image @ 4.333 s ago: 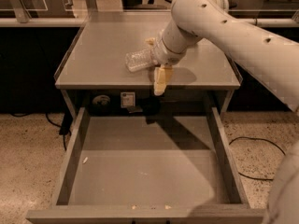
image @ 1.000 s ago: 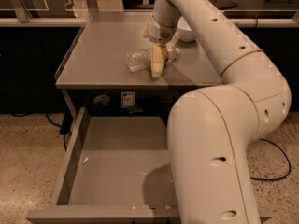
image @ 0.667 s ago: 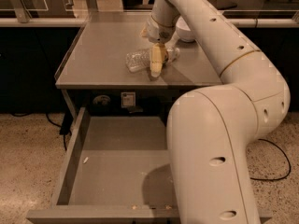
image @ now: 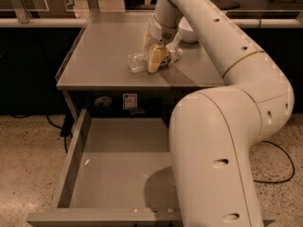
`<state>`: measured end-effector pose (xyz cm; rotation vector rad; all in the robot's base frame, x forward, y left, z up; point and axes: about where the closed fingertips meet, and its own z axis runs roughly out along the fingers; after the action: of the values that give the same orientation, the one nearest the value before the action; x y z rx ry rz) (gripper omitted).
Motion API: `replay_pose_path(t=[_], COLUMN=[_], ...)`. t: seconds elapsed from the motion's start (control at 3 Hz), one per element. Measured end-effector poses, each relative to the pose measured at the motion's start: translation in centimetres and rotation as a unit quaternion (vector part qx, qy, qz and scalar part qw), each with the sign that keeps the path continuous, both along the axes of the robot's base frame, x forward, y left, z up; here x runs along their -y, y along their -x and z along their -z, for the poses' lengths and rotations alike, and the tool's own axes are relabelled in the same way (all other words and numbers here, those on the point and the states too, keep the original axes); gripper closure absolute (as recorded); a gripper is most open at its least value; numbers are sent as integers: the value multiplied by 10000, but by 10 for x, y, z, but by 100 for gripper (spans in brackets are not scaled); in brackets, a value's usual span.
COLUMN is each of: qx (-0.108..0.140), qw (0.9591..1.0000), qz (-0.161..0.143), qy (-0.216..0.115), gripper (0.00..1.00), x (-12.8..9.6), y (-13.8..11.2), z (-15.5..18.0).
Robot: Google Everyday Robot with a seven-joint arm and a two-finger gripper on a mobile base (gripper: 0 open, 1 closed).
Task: Place water bottle into top drawer
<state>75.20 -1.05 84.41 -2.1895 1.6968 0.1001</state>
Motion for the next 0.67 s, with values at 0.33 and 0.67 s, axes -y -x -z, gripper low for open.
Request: replay_pose_path(t=[0.33,0.67], qx=[0,0], qw=[10000,10000], qz=[0,0], qy=[0,0], gripper=[62,94], x=[0,0], y=[0,0], z=[0,0])
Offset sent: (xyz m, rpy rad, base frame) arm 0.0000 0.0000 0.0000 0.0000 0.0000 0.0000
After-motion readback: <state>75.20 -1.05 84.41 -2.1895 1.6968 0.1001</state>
